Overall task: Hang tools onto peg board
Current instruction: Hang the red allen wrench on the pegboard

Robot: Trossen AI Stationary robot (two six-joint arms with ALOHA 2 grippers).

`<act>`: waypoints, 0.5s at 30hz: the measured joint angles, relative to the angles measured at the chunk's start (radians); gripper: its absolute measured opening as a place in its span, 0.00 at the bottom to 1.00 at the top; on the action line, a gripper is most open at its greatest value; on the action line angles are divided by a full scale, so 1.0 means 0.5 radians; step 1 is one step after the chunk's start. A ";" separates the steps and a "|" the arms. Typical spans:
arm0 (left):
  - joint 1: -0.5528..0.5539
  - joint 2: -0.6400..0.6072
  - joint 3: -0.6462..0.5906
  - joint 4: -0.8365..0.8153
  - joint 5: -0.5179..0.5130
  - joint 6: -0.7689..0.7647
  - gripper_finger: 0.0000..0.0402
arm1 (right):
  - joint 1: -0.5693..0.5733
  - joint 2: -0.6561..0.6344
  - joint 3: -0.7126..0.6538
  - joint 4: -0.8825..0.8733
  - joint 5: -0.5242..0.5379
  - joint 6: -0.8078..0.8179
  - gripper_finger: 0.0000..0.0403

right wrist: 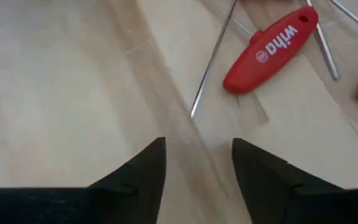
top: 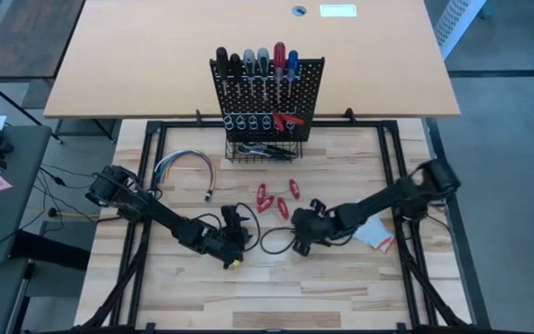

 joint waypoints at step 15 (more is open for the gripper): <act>0.004 0.000 -0.001 -0.059 0.012 -0.049 0.67 | -0.037 0.413 0.317 0.014 0.217 0.091 0.10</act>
